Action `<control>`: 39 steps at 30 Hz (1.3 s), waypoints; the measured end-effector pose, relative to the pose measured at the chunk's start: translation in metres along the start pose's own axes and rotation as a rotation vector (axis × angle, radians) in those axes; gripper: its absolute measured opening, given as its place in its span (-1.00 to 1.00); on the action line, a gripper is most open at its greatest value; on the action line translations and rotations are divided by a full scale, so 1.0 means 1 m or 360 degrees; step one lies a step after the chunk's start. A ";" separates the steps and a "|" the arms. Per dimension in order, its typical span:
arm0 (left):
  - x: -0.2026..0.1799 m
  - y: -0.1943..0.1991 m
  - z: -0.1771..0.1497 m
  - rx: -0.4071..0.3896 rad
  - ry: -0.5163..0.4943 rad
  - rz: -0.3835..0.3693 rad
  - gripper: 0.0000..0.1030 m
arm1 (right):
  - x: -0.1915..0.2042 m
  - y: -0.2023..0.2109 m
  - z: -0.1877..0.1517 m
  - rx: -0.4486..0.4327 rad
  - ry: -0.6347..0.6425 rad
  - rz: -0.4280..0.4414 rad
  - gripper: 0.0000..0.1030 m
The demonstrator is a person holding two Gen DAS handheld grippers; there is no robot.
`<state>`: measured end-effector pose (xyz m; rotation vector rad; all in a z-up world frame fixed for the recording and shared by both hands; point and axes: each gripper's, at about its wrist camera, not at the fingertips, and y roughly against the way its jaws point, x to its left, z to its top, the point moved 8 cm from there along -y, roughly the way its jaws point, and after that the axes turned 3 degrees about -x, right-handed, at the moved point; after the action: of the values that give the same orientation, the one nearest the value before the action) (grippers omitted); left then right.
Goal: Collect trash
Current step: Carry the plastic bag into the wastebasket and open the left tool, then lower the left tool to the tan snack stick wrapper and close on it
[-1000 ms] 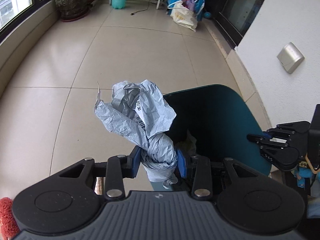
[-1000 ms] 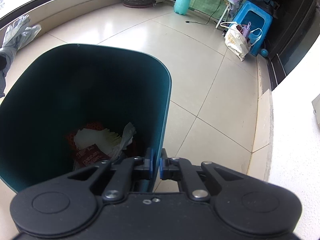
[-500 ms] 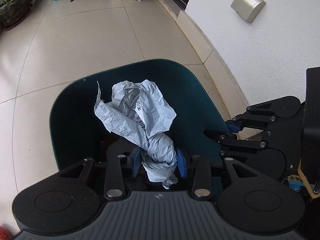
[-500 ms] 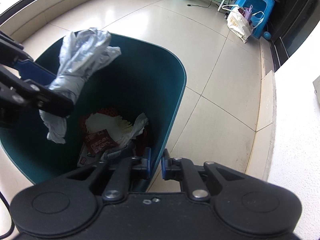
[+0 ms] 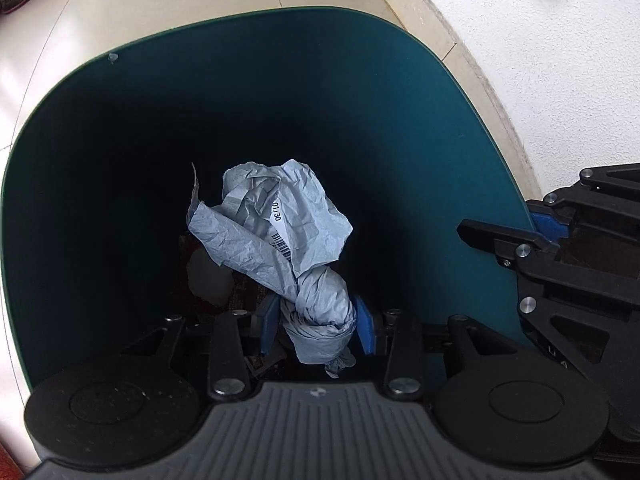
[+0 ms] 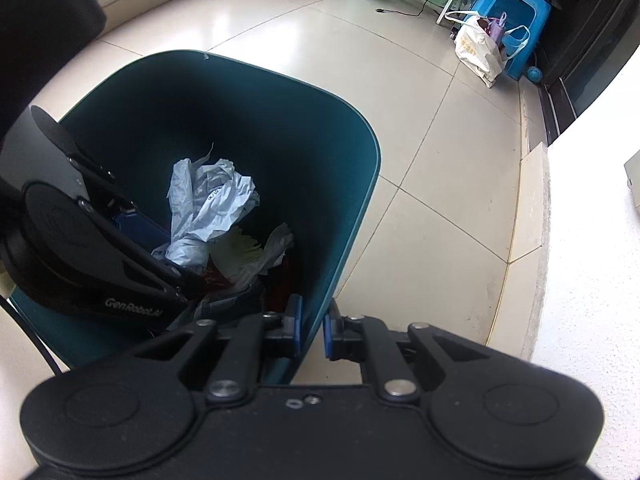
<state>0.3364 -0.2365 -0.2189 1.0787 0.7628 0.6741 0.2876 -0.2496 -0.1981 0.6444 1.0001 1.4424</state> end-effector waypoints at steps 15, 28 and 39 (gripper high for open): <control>0.011 0.046 -0.010 -0.0208 0.0033 -0.0042 0.29 | -0.002 0.002 0.000 -0.0007 -0.0005 0.0014 -0.81; 0.105 0.169 -0.042 -0.0594 0.0183 0.0228 0.46 | -0.001 0.001 0.001 -0.0003 0.0003 0.0007 -0.81; 0.220 0.097 -0.100 -0.0362 0.0456 0.0438 0.48 | 0.000 -0.003 0.002 0.0012 0.0018 -0.0017 -0.81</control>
<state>0.3698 0.0205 -0.2018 0.8949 0.7659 1.1408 0.2909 -0.2489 -0.2001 0.6359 1.0168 1.4352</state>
